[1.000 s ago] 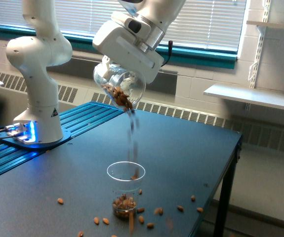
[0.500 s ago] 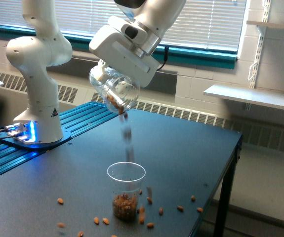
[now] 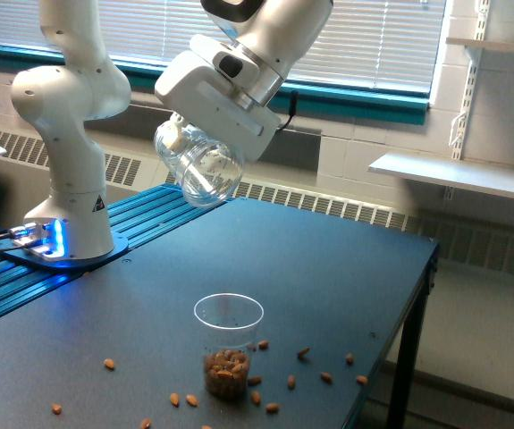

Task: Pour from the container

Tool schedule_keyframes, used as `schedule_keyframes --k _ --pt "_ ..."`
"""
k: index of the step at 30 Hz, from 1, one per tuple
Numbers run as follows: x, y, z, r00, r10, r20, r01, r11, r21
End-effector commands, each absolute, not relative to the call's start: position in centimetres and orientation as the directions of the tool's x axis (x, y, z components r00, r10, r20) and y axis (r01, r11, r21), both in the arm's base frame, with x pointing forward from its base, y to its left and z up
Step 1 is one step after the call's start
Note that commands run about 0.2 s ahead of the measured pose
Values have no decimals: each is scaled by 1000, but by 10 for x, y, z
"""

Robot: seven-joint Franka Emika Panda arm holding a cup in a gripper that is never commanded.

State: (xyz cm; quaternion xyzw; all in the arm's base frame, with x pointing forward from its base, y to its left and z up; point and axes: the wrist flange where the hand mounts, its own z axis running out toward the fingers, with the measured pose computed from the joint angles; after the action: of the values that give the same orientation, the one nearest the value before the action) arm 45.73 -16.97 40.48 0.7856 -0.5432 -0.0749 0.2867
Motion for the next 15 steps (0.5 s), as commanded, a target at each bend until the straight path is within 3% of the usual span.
schedule_keyframes --k 1,15 --pt "457 -173 408 412 -891 192 -803 -255 538" --pt "462 -174 408 421 -888 187 -798 -265 542"
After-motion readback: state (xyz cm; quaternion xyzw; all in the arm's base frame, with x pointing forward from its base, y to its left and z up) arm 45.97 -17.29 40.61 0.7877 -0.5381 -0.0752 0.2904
